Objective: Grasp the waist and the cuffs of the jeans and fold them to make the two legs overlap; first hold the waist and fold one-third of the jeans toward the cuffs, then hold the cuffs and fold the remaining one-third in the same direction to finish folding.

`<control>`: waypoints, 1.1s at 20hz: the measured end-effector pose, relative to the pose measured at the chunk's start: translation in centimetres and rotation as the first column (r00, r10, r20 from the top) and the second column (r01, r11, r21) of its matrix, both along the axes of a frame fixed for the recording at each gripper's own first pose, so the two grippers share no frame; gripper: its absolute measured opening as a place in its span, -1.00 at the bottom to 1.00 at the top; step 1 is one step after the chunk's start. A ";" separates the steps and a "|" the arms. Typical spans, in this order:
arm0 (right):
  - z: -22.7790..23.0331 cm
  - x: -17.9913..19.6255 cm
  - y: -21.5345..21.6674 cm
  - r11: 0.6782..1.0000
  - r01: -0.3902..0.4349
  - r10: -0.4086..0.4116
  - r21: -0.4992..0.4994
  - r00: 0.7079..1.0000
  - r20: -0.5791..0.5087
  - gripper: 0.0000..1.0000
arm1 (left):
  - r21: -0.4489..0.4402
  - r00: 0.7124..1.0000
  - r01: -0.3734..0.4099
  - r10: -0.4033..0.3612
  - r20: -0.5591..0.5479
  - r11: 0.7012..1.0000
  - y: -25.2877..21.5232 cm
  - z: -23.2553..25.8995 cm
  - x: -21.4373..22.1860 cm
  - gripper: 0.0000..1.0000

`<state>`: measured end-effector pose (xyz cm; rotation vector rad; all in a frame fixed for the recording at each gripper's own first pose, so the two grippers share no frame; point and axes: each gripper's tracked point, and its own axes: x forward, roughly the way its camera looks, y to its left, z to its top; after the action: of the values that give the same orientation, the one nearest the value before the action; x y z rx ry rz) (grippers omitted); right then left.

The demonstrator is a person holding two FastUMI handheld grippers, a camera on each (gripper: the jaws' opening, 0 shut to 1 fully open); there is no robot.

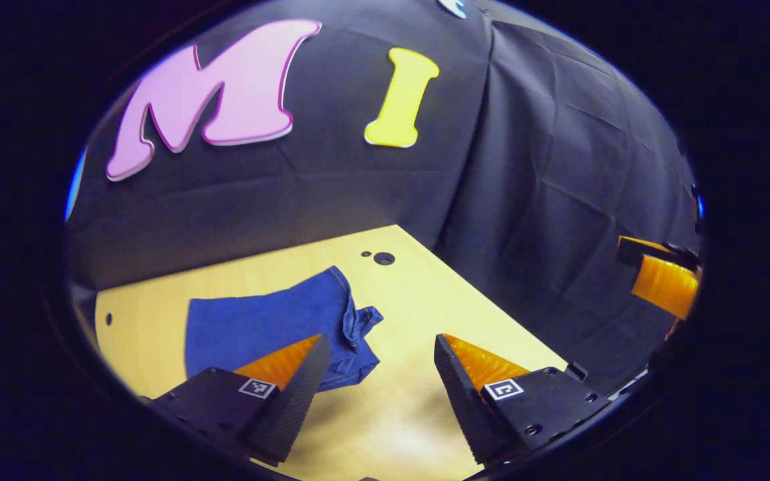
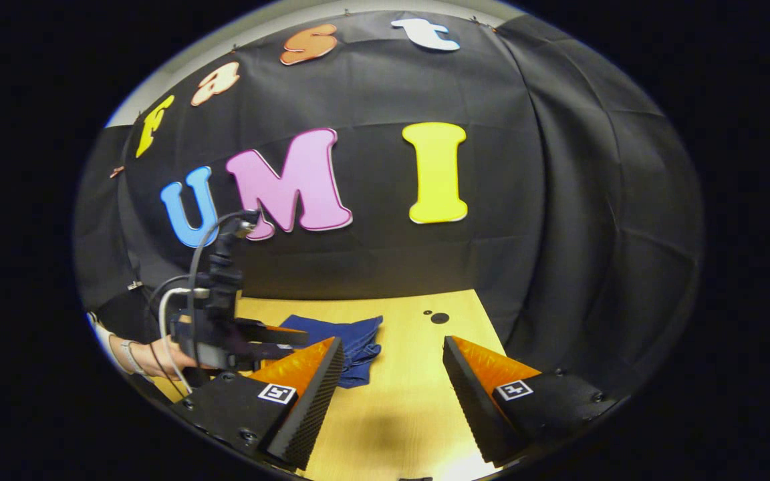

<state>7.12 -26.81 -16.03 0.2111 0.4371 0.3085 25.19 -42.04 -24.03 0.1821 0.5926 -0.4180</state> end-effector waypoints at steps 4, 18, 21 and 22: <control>3.5 -3.1 2.1 0.999 -0.014 0.016 -0.032 0.997 0.071 0.84 | -0.060 0.977 -0.106 0.115 0.179 0.993 6.0 8.2 -9.3 0.94; 9.8 -6.5 4.9 0.999 0.022 -0.029 0.038 0.982 0.186 0.90 | -0.121 0.847 -0.324 0.345 0.404 0.938 14.4 16.5 -21.4 0.93; 11.1 -6.7 3.7 0.999 0.052 -0.052 0.003 0.971 0.234 0.92 | -0.146 0.831 -0.302 0.336 0.444 0.942 13.1 18.3 -20.8 0.92; 11.7 -7.0 3.6 0.998 0.061 -0.058 -0.005 0.966 0.250 0.92 | -0.160 0.826 -0.303 0.342 0.447 0.940 13.0 18.6 -20.6 0.93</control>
<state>0.13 -23.22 -4.35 0.1700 0.1824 0.2694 4.59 -29.00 -5.42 0.0945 0.1168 -0.0563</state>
